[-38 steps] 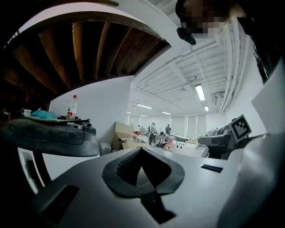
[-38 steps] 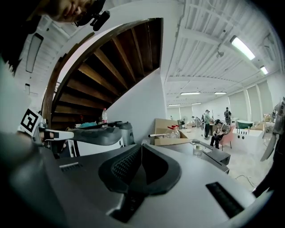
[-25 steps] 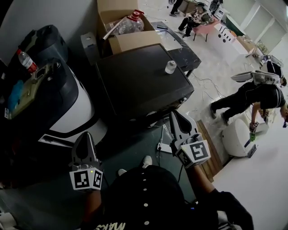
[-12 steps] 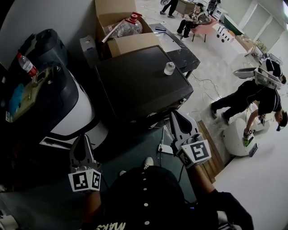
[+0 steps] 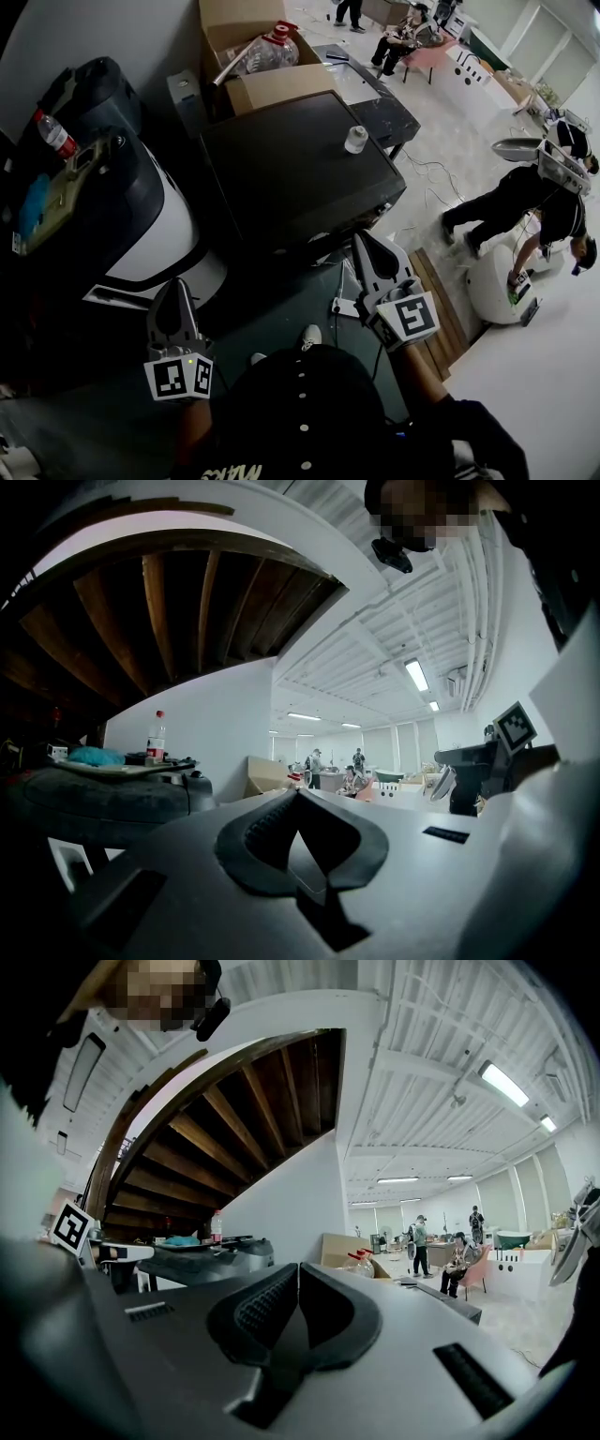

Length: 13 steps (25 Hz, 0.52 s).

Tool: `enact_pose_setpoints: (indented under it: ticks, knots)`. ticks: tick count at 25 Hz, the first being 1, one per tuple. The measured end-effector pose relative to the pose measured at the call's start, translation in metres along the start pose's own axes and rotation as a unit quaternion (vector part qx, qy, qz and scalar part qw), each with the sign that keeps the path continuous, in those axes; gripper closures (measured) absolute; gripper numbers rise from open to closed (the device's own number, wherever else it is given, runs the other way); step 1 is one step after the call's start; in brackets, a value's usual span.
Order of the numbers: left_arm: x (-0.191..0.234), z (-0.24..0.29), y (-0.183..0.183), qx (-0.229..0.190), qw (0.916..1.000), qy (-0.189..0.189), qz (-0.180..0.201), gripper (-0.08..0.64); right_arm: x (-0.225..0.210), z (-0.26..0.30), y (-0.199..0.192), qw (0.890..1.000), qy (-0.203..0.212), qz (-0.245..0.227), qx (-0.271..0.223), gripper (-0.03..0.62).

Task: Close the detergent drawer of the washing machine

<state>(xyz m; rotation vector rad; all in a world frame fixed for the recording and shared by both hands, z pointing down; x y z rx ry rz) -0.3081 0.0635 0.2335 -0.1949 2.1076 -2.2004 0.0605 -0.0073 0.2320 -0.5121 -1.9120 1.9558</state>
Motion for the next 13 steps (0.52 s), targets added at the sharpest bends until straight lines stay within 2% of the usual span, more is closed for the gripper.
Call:
enact_pose_setpoints:
  ticks: [3, 6, 13]
  knots:
    - [-0.0012, 0.0006, 0.0, 0.001, 1.0, 0.0, 0.001, 0.552, 0.0022, 0.003, 0.0021, 1.0, 0.01, 0.011, -0.023, 0.558]
    - [-0.0023, 0.001, 0.0003, 0.001, 1.0, -0.001, 0.002, 0.552, 0.0005, 0.0022, -0.001, 1.0, 0.008, 0.006, -0.01, 0.558]
    - [-0.0078, 0.0026, 0.001, 0.001, 1.0, -0.001, 0.003, 0.552, -0.0007, 0.0035, 0.0047, 1.0, 0.004, 0.01, -0.014, 0.56]
Point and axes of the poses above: the fingertips, and each gripper's own axes: z forward along the fingers, x to its left, y out of its top, the point moved 10 cm from there along -z, backward along the fingers, and after that the axes turned 2 degrees about -z, right-handed, at the moved point
